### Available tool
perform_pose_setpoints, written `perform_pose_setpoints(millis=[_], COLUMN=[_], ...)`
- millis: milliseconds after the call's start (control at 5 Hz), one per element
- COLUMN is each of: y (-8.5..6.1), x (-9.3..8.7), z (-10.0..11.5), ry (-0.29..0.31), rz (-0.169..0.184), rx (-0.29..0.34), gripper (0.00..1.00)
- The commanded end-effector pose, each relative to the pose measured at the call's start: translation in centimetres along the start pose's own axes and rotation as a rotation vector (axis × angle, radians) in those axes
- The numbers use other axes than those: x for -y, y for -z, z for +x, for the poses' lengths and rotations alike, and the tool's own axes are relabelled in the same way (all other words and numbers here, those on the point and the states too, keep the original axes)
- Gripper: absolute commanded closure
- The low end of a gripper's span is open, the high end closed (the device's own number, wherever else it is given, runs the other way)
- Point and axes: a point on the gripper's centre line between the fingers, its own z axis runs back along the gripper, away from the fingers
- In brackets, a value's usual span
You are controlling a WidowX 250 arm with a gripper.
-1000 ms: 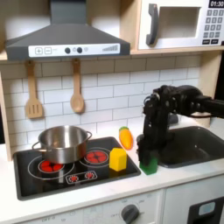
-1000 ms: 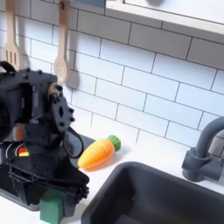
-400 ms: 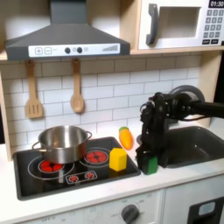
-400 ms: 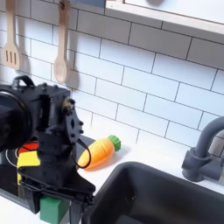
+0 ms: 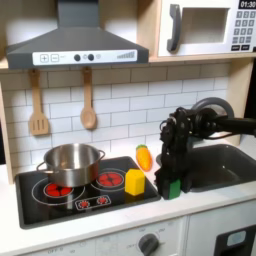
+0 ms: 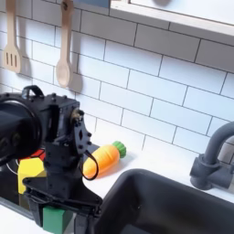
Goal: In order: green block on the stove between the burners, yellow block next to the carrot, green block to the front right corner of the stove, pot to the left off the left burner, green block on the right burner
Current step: 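Put the green block on the stove between the burners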
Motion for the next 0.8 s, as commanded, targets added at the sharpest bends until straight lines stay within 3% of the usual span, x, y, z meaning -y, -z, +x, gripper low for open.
perform_pose_setpoints(millis=[0,400,600], y=[-0.2,-1.8,-3.6], x=[-0.3,-0.1,-0.8], z=[0.1,-0.3,-0.3], ry=[-0.010,0.004,-0.021], rz=[-0.003,-0.044,-0.049], rx=[0.008,0.002,0.019], gripper=[1.00,1.00,1.00])
